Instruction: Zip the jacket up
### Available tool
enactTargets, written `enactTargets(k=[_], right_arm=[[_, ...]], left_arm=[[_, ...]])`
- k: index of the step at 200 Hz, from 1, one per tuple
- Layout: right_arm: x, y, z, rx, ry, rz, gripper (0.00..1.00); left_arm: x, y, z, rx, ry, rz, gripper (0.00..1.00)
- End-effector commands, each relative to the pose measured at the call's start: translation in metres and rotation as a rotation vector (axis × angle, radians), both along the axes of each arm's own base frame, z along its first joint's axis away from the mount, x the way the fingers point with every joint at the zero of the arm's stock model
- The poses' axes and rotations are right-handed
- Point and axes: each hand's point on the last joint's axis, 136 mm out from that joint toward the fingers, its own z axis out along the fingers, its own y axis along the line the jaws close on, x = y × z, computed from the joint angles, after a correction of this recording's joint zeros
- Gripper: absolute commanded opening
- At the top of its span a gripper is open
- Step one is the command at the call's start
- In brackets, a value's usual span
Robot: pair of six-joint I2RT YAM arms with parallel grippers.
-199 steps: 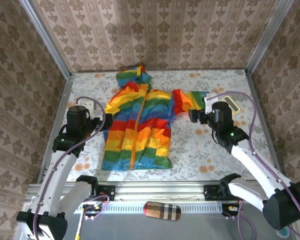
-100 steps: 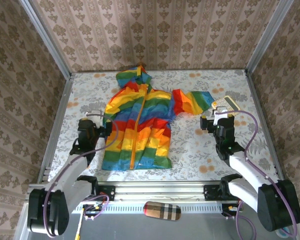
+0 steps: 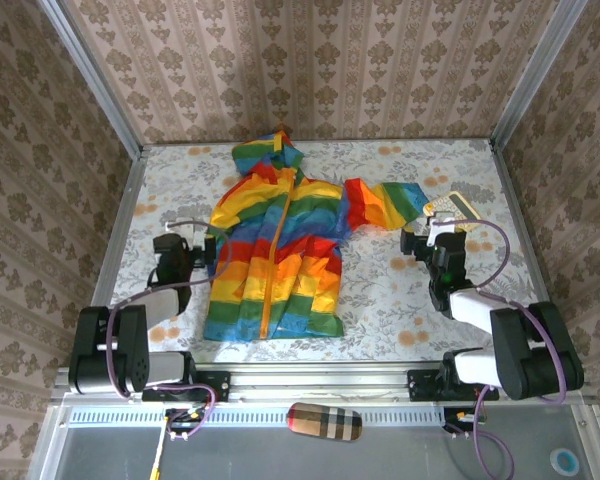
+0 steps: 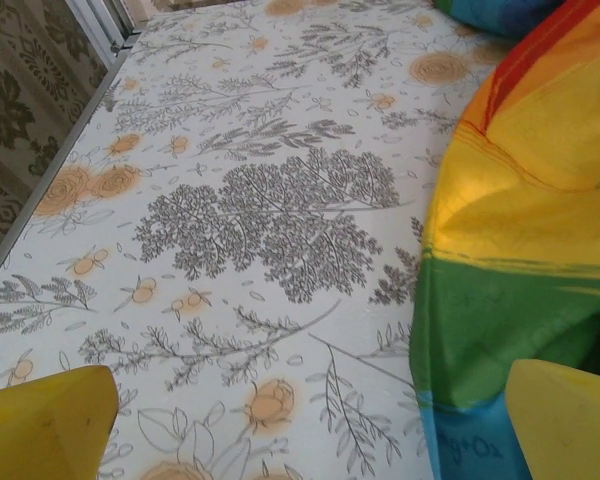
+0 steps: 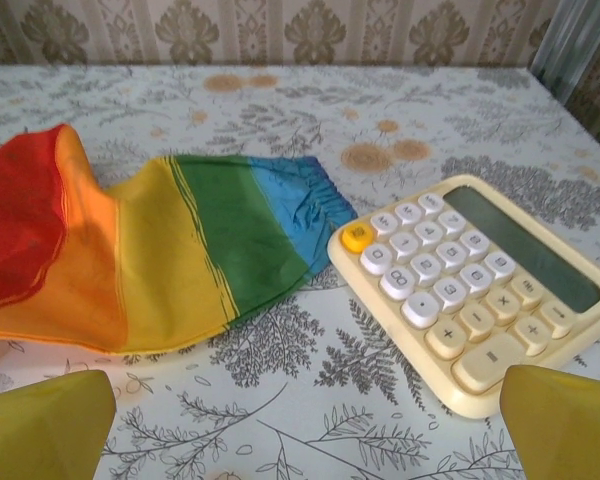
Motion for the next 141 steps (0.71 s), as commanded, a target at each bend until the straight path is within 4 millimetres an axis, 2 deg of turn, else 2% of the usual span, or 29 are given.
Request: enactTargets(k=[1, 11, 14, 24, 63, 90, 141], right_arm=[[0.017, 0.001, 0.021, 0.014, -0.098, 0.015, 1.0], [0.02, -0.001, 0.02, 0.015, -0.107, 0.015, 1.0], [0.021, 0.0, 0.012, 0.014, -0.089, 0.016, 1.0], [0.023, -0.002, 0.007, 0.017, -0.085, 0.014, 1.0], [0.03, 0.002, -0.008, 0.017, -0.047, 0.033, 1.0], [0.036, 0.004, -0.011, 0.023, -0.017, 0.048, 1.0], [0.038, 0.0, -0.012, 0.047, -0.006, 0.05, 1.0]], left_arm=[[0.02, 0.0, 0.03, -0.046, -0.123, -0.024, 1.0], [0.023, 0.002, 0.03, -0.057, -0.15, -0.022, 1.0], [0.024, 0.004, 0.029, -0.063, -0.156, -0.017, 1.0], [0.026, 0.007, 0.023, -0.081, -0.162, -0.012, 1.0], [0.032, 0.0, 0.009, -0.086, -0.135, -0.059, 1.0], [0.035, -0.002, 0.002, -0.091, -0.119, -0.068, 1.0], [0.036, -0.003, 0.003, -0.076, -0.122, -0.062, 1.0]])
